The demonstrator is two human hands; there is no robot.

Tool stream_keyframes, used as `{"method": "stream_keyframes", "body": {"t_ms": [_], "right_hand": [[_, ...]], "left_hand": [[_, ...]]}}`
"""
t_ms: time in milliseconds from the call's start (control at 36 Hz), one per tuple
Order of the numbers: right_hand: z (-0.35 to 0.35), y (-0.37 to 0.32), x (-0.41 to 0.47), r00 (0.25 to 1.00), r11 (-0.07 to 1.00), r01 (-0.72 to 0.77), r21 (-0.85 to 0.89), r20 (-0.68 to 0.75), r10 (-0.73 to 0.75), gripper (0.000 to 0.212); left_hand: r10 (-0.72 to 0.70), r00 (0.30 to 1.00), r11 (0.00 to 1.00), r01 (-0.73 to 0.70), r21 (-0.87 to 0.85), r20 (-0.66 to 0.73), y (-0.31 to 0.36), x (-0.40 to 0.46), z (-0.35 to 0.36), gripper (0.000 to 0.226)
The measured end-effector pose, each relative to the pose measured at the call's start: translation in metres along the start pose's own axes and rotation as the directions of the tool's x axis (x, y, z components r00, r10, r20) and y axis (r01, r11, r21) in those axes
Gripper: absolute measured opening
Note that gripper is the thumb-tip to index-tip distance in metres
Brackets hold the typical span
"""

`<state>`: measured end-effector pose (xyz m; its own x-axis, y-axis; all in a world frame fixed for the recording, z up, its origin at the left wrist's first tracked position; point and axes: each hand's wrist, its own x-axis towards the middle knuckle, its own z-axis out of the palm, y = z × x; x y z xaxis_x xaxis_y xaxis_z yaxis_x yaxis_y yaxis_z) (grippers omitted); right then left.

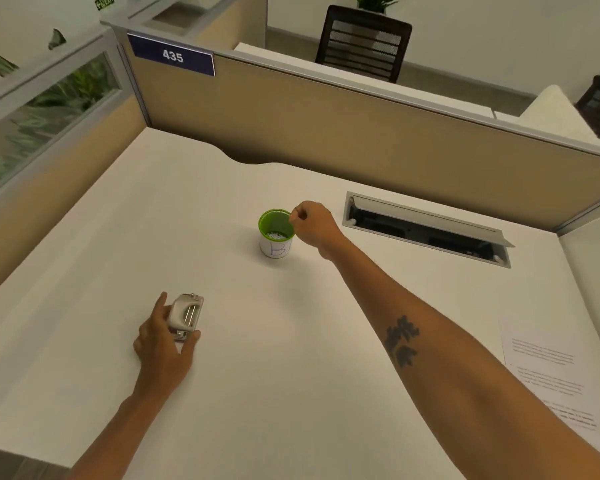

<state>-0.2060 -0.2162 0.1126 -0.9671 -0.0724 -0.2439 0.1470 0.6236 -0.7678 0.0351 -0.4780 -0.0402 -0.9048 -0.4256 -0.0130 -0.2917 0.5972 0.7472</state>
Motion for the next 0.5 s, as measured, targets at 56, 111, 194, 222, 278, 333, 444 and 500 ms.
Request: {"method": "stream_keyframes", "body": {"t_ms": [56, 111, 194, 222, 278, 333, 444, 500], "right_hand": [[0.005, -0.005, 0.007, 1.000, 0.999, 0.009, -0.038, -0.029, -0.010, 0.012], [0.007, -0.007, 0.013, 0.998, 0.997, 0.016, -0.071, -0.059, -0.021, 0.012], [0.008, -0.008, 0.019, 0.996, 0.994, 0.018, -0.105, -0.089, -0.028, 0.013], [0.008, -0.009, 0.021, 0.995, 0.994, 0.015, -0.108, -0.095, -0.025, 0.013], [0.008, -0.009, 0.024, 0.995, 0.994, 0.011, -0.109, -0.096, -0.021, 0.015], [0.008, -0.010, 0.026, 0.995, 0.994, 0.007, -0.105, -0.097, -0.017, 0.015], [0.008, -0.012, 0.030, 0.994, 0.995, -0.007, -0.096, -0.105, -0.004, 0.014], [0.008, -0.014, 0.030, 0.995, 0.995, 0.000, -0.102, -0.103, -0.010, 0.014]], "left_hand": [[-0.009, 1.000, 1.000, 0.009, -0.012, -0.003, 0.000, 0.000, -0.001, 0.104], [-0.016, 1.000, 0.999, 0.016, -0.027, 0.001, 0.000, -0.001, -0.001, 0.103], [-0.017, 1.000, 0.999, 0.017, -0.047, 0.001, -0.001, -0.002, -0.001, 0.101], [-0.013, 1.000, 0.999, 0.013, -0.052, 0.000, -0.001, -0.001, -0.001, 0.100], [-0.007, 1.000, 0.998, 0.007, -0.056, -0.002, -0.001, 0.000, -0.002, 0.099], [-0.005, 1.000, 0.998, 0.005, -0.058, -0.002, 0.000, 0.000, -0.002, 0.098], [0.002, 1.000, 0.999, -0.002, -0.054, 0.009, 0.002, -0.002, -0.003, 0.091], [-0.001, 1.000, 0.999, 0.002, -0.052, 0.015, 0.004, -0.002, -0.004, 0.091]]}}
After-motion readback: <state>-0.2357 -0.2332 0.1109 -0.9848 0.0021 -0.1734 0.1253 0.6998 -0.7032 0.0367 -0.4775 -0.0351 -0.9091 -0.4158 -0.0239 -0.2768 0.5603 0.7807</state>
